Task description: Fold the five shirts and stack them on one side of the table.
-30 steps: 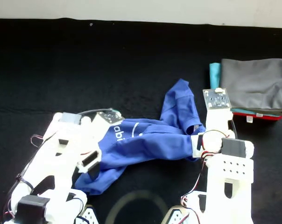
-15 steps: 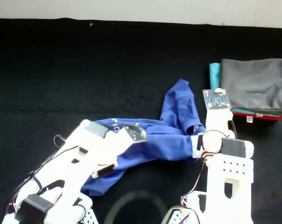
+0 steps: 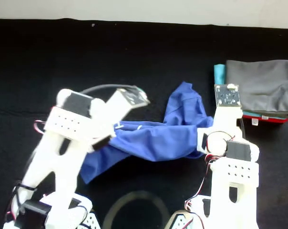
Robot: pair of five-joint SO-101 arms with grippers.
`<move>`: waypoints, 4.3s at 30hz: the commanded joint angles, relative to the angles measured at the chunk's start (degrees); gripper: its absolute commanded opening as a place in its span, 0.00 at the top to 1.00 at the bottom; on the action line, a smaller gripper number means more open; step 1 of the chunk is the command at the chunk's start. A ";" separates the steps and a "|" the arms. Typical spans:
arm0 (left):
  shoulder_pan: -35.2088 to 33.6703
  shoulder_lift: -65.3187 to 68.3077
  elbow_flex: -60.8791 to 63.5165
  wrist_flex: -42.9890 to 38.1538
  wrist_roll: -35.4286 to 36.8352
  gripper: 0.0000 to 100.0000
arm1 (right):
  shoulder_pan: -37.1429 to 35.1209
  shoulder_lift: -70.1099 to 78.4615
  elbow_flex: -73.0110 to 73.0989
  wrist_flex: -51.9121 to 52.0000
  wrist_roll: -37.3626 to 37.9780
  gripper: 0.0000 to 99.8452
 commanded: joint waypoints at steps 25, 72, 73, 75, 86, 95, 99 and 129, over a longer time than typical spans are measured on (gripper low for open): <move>-8.57 -1.27 1.71 3.96 -2.20 0.93 | -4.88 -1.27 -17.89 17.80 5.19 0.81; -54.64 -0.92 -9.71 2.02 -2.46 0.77 | -43.38 88.04 -72.84 13.67 -4.13 0.87; -54.64 -0.92 -9.71 2.02 -2.46 0.77 | -42.59 88.92 -73.98 13.67 -4.13 0.95; -54.37 -0.92 -9.71 2.02 -2.46 0.77 | -41.01 90.15 -76.00 13.76 -4.22 0.98; -54.37 -0.84 -9.71 0.26 -2.46 0.77 | -31.34 90.86 -107.03 18.95 -1.41 0.99; -52.62 -0.84 -7.08 -2.20 -2.20 0.77 | -29.49 90.95 -108.79 11.91 3.87 0.99; -52.35 -0.92 -3.12 -3.78 -2.20 0.77 | -27.65 90.24 -107.65 14.29 3.52 0.87; -52.09 -0.92 -1.36 -4.84 -2.20 0.77 | -39.87 112.84 -125.14 38.11 3.52 0.86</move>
